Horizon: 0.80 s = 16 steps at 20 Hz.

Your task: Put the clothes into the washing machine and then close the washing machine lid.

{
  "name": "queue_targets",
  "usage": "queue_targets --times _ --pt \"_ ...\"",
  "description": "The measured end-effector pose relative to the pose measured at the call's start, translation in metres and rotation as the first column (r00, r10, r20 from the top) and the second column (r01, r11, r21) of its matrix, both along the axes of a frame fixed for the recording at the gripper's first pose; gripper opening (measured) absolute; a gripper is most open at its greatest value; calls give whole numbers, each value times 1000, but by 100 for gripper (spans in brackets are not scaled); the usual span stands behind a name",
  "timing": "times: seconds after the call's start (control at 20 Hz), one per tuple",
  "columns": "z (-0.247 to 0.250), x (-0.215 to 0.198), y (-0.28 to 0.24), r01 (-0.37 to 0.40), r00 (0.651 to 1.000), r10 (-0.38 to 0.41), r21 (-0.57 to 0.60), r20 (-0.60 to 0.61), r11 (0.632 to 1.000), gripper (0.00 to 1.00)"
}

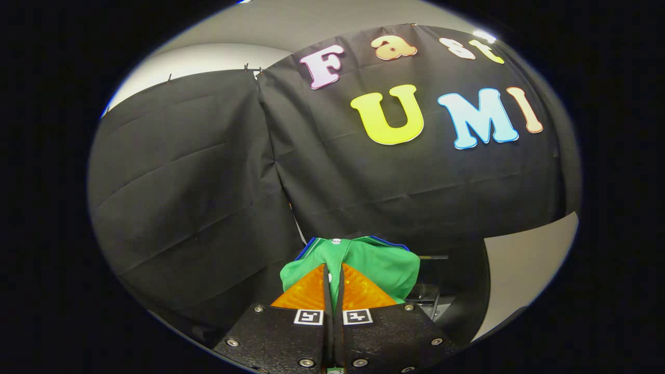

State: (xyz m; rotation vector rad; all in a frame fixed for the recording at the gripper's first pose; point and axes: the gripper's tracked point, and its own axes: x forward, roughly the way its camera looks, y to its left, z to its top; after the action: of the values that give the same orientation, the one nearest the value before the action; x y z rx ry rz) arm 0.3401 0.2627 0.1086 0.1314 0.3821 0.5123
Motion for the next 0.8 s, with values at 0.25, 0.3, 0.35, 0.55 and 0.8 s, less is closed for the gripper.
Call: queue_targets --times 0.25,0.3,0.35,0.55,0.8 --pt "-36 -2 27 -35 999 36 -58 6 998 0" --pt "-45 -1 30 -35 999 36 -85 9 996 0" --pt "-55 2 30 -32 999 33 -105 3 994 0" --pt "-93 9 32 -6 1000 3 -129 -28 992 0" --pt "-134 16 35 3 999 -9 -162 -41 987 0"
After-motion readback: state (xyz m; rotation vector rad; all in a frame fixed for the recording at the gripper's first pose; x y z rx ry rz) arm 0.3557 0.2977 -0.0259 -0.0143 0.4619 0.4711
